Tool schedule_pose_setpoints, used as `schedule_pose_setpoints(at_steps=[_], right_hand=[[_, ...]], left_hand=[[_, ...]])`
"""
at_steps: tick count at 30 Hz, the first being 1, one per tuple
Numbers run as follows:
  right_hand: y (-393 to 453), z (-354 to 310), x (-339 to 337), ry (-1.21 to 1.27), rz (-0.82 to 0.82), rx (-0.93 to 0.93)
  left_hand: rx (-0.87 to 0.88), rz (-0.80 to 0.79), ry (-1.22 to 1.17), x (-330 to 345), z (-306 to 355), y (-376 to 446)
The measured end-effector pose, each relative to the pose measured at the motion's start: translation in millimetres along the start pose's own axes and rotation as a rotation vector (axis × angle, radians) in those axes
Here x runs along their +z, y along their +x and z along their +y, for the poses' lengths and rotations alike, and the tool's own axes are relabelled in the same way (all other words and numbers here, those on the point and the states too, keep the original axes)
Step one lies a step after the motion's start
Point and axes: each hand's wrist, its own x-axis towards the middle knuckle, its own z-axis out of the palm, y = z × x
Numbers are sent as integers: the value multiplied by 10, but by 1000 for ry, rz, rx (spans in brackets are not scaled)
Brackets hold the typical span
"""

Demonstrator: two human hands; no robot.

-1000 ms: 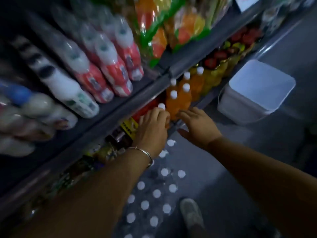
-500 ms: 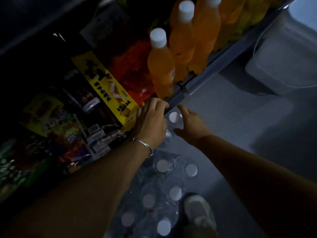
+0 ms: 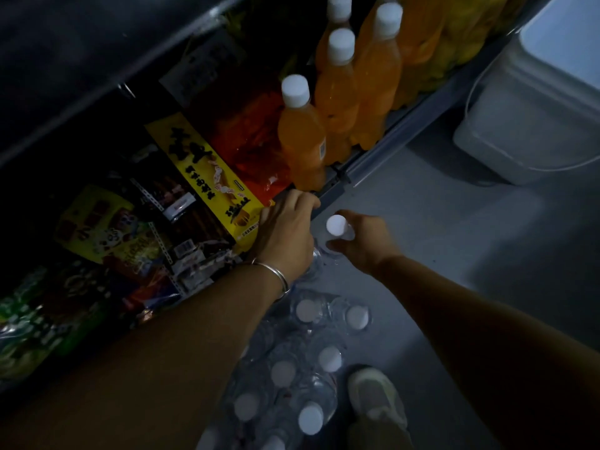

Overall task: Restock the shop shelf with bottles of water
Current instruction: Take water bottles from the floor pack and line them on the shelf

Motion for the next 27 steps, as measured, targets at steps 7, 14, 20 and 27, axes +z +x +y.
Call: schedule_pose_setpoints(at_steps=[7, 14, 20, 27], right_hand=[[-429, -778, -905, -67, 12, -108], [-1051, -2100, -2148, -154, 41, -276], [-1812, -3439, -3327, -195, 131, -367], [-2775, -4877, -4470, -62, 271, -492]], left_hand=[[-3, -97, -37, -739, 494, -90], [23, -148, -115, -2279, 1183, -117], [97, -174, -226, -3943, 1791, -399], [329, -127, -395, -5786, 2586, -981]])
